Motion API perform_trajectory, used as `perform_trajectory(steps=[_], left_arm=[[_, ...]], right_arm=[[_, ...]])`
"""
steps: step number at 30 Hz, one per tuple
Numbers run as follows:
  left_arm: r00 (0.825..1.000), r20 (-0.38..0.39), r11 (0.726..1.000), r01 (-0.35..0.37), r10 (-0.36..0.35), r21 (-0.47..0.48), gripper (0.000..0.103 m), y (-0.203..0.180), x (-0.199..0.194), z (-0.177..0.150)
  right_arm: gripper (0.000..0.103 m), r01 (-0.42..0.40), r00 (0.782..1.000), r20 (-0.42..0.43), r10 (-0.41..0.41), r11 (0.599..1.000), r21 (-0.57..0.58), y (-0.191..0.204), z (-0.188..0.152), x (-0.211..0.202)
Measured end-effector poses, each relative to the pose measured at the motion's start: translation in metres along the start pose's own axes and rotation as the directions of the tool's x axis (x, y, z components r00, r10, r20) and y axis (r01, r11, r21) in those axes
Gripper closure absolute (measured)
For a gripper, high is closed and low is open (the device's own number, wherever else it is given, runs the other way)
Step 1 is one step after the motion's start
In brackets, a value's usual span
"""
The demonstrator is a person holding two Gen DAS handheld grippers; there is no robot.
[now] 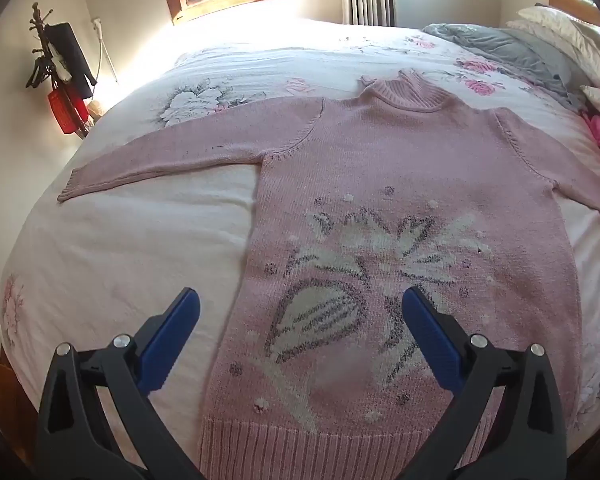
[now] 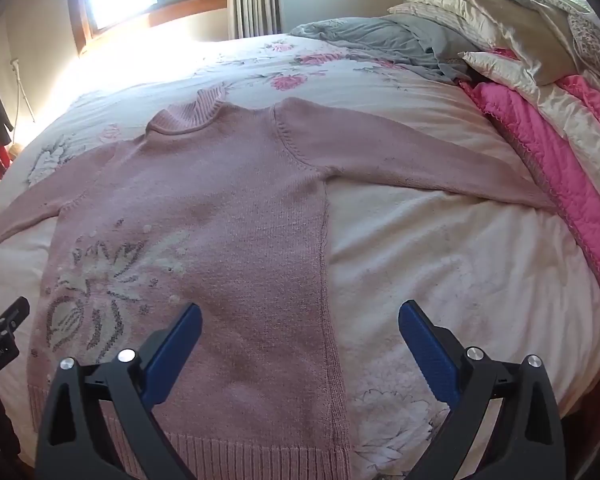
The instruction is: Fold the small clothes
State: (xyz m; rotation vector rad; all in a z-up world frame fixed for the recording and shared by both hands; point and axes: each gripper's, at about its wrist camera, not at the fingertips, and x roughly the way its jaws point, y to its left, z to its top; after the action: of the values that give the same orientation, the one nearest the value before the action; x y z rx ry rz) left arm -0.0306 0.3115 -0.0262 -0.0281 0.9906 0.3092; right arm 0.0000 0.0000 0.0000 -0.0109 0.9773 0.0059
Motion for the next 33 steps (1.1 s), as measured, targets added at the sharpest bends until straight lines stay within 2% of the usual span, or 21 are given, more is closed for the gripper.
perform_trajectory(steps=[33], left_arm=[[1.000,0.008,1.000,-0.010,0.010,0.021,0.003,-0.0035,-0.0036,0.0030]], right_arm=[[0.004,0.000,1.000,-0.013,0.000,1.000,-0.003,-0.0004,-0.0002,0.0038]])
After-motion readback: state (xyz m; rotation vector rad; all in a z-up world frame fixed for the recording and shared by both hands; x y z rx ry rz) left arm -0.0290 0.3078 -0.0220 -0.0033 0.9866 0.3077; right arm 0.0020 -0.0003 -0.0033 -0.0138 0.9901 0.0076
